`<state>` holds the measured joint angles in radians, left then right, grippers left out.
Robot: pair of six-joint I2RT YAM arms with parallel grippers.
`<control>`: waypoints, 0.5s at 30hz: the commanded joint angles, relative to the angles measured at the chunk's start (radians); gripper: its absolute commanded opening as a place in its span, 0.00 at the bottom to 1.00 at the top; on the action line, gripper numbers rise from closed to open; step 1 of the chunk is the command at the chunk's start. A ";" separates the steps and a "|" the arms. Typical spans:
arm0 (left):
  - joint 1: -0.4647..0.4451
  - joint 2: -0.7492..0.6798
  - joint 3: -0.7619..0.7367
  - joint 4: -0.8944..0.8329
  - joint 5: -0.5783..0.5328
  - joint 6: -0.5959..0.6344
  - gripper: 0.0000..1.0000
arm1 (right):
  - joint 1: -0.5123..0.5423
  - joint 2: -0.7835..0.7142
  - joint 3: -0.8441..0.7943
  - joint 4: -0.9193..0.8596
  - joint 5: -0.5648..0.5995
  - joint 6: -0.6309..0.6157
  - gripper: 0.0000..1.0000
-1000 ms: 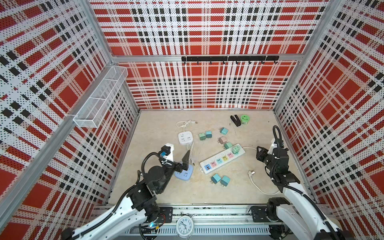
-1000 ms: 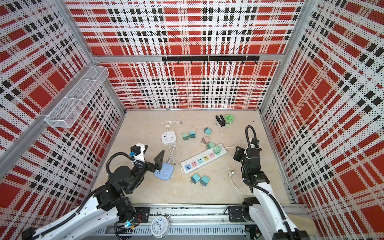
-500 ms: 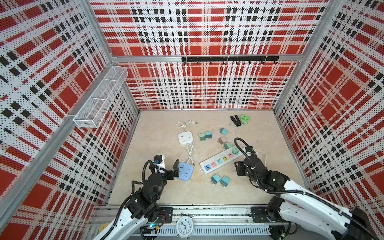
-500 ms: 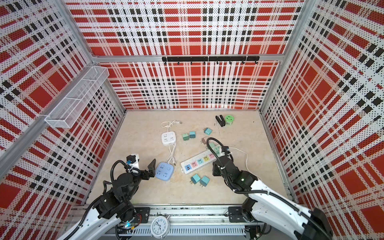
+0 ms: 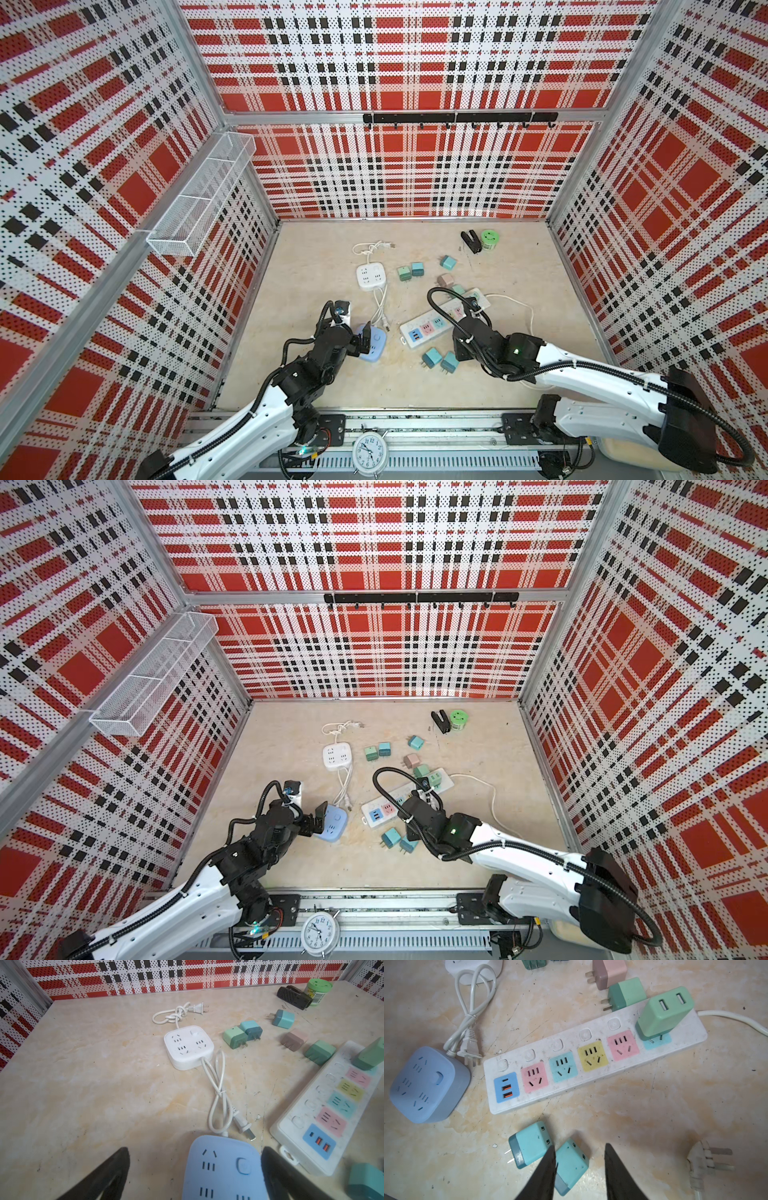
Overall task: Insert the plug
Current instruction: 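Move right gripper toward the power strip while left arm draws back, then lower right gripper onto the teal adapter beside the strip and close it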
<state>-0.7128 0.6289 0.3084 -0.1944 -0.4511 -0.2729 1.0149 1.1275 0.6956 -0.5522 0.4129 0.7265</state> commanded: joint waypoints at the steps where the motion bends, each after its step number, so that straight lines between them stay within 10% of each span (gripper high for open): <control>1: 0.001 -0.047 0.014 0.020 -0.007 -0.014 0.99 | 0.008 0.044 0.011 0.037 0.006 0.017 0.43; 15: 0.009 -0.260 -0.034 -0.044 -0.054 -0.026 0.99 | 0.033 0.165 -0.028 0.137 -0.052 -0.036 0.60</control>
<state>-0.7097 0.3889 0.2928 -0.2150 -0.4816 -0.2741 1.0317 1.2819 0.6895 -0.4561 0.3668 0.7086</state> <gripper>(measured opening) 0.993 0.599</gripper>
